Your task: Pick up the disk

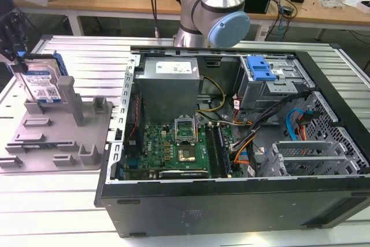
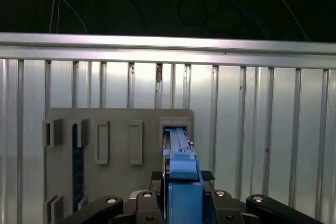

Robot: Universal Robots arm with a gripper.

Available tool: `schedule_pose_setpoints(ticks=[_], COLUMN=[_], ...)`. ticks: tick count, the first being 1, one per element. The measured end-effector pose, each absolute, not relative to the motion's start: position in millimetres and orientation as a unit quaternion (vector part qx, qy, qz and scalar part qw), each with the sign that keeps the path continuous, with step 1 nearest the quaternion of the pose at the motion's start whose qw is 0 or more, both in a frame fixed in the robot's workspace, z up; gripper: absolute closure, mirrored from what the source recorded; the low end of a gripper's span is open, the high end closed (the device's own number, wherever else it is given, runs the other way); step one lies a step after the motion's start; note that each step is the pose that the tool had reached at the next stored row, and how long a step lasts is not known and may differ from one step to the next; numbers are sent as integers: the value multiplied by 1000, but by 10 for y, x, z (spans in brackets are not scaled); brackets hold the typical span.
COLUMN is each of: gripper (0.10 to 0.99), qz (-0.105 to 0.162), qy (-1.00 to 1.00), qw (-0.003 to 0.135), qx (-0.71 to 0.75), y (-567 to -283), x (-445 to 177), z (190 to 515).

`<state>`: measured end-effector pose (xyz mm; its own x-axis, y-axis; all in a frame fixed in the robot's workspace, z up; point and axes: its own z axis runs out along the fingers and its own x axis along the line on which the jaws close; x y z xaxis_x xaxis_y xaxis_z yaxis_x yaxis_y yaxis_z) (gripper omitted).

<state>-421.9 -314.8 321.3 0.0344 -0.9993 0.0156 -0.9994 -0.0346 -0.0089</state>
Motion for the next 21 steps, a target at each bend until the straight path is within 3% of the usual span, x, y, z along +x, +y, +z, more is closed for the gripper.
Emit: schedule_pose_setpoints(ticks=[21], gripper=[718], qz=[2], qy=[-695], qw=[-5], qx=[719], y=[-3150], x=[-4219], z=[4204])
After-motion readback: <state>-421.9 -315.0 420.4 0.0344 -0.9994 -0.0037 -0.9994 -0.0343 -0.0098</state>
